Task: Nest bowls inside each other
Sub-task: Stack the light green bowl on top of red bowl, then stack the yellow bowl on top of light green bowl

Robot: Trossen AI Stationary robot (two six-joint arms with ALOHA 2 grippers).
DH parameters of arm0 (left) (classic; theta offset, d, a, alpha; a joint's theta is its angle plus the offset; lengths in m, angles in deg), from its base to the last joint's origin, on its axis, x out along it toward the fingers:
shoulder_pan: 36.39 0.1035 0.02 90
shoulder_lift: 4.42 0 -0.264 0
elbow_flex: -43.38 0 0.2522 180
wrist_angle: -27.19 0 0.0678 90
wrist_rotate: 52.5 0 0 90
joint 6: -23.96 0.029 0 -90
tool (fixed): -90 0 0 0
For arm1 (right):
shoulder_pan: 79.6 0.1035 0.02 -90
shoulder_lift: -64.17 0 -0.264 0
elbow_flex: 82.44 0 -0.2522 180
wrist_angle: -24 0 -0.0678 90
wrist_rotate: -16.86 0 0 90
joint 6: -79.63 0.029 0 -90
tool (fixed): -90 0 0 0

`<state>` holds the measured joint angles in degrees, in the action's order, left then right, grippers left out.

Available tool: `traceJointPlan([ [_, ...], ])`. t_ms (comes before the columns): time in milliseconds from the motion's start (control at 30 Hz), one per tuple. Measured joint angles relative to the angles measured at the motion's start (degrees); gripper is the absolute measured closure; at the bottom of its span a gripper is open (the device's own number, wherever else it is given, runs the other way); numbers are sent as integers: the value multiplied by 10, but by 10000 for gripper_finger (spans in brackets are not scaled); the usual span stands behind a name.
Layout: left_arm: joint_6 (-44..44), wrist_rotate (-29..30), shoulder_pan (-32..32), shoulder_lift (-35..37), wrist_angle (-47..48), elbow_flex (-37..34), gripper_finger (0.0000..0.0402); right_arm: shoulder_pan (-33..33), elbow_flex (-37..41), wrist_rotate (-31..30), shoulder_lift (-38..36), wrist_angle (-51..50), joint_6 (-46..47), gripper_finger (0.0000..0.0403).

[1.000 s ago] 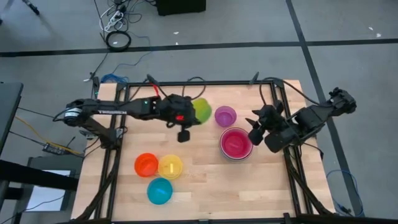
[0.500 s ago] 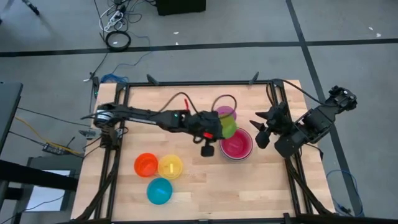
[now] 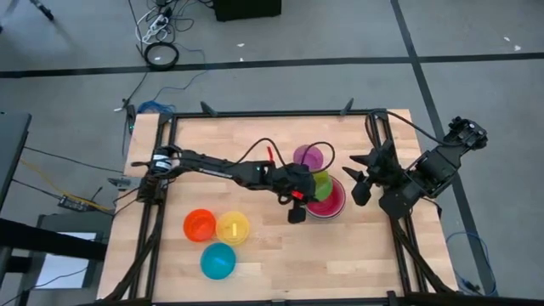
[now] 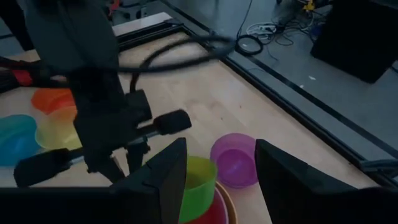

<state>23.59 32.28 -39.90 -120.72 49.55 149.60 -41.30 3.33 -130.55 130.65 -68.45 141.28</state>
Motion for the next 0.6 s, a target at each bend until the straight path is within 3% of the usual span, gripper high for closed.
traceJointPlan([
  [433,-33,-46,0,-3,-12,0,288,0,0,3,1,0,2,227],
  [600,-33,-53,-2,-3,-30,0,270,0,0,3,1,0,3,227],
])
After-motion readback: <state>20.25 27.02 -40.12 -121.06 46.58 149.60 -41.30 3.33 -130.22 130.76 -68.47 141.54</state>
